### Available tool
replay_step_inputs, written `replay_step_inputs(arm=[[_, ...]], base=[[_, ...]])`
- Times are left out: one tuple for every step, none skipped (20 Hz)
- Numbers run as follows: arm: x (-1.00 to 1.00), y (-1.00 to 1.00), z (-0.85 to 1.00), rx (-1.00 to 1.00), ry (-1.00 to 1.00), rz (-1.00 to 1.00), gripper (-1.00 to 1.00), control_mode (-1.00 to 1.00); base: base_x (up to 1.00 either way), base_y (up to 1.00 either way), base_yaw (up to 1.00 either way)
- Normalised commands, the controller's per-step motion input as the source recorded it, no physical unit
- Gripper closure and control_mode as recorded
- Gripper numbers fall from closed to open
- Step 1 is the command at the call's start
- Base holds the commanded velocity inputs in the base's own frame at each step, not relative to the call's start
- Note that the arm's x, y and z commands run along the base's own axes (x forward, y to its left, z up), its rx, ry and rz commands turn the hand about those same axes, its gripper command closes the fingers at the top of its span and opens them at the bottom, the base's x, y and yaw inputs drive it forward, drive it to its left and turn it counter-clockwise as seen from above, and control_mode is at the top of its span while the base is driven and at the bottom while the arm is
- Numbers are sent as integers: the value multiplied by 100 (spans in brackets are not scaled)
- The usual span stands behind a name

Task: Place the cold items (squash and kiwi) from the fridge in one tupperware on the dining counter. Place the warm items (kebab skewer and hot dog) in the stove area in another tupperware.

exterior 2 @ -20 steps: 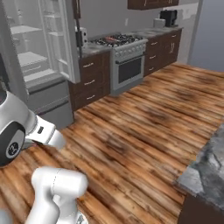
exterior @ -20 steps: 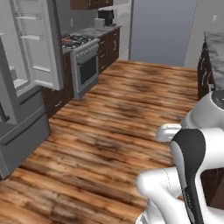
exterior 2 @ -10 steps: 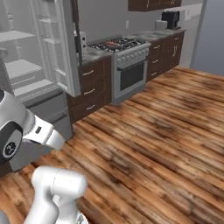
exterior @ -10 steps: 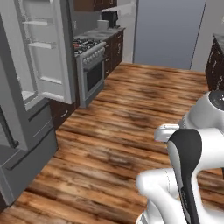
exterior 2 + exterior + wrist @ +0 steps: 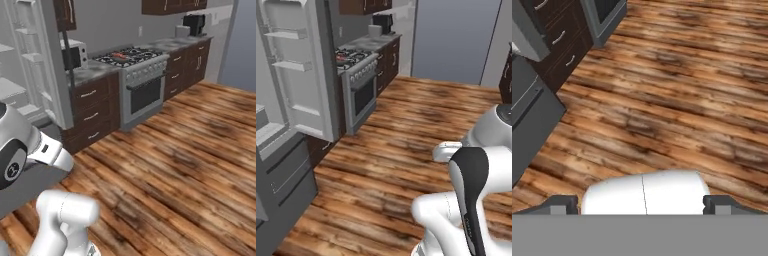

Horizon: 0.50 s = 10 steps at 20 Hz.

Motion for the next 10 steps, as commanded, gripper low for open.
replay_step_inputs(arm=[[0, 0, 0, 0, 0, 0, -100, 100], [0, 0, 0, 0, 0, 0, -100, 100], [0, 0, 0, 0, 0, 0, -100, 100], [0, 0, 0, 0, 0, 0, -100, 100], [0, 0, 0, 0, 0, 0, -100, 100], [0, 0, 0, 0, 0, 0, -100, 100], [0, 0, 0, 0, 0, 0, -100, 100], [0, 0, 0, 0, 0, 0, -100, 100], [0, 0, 0, 0, 0, 0, -100, 100], [0, 0, 0, 0, 0, 0, -100, 100]], base=[[100, -10, 7], [100, -8, 9], [100, -4, 8], [100, -14, 11], [100, -13, 14], [100, -6, 14], [100, -9, 15], [100, -19, 20], [100, -17, 21], [100, -12, 20]])
